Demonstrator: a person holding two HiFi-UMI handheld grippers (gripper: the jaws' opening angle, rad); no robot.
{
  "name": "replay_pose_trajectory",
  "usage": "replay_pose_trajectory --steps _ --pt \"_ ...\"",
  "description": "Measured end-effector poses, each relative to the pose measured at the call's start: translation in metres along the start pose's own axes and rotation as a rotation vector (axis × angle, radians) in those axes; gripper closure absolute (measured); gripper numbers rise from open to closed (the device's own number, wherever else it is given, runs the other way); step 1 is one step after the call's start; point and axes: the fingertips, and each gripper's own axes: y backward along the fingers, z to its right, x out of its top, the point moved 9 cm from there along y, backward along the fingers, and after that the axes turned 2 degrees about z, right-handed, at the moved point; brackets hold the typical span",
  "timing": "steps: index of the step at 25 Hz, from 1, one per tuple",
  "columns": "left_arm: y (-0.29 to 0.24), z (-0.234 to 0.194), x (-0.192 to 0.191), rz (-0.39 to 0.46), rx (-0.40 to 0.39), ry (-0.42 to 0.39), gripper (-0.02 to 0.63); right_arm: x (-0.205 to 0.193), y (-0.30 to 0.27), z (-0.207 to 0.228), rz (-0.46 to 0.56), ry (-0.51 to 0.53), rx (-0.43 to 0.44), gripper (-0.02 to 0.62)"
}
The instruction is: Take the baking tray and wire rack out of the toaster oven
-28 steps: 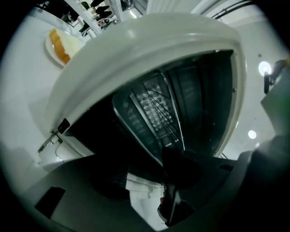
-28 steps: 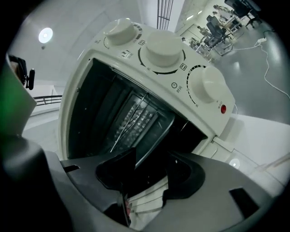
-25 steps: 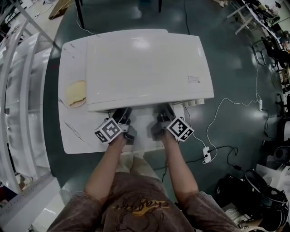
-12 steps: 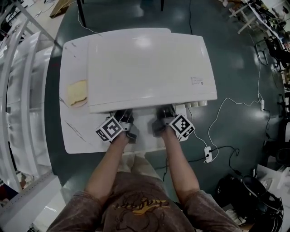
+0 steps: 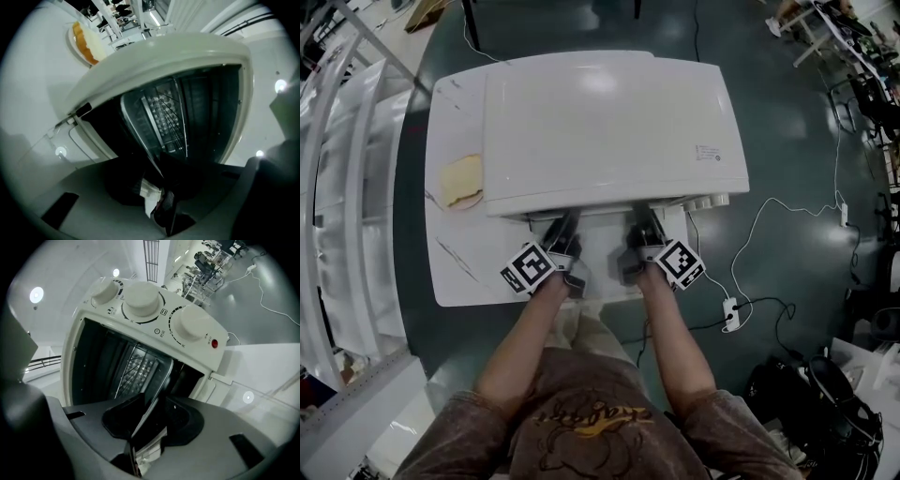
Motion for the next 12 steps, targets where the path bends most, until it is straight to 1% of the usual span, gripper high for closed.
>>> replay_pose_trajectory --steps 4,8,12 --pt "0.014 0.000 -0.013 0.010 -0.006 0.041 0.521 -0.006 0.020 0.003 -0.008 -0.022 -0.030 0.486" --pt "0.031 -0.003 -0.027 0.010 -0.019 0.080 0.528 -0.011 0.038 0.006 -0.004 -0.036 0.009 0.491" --pt "0.050 -0.002 -0.041 -0.002 -0.039 0.129 0.537 -0.018 0.064 0.009 -0.004 -0.054 -0.005 0.497"
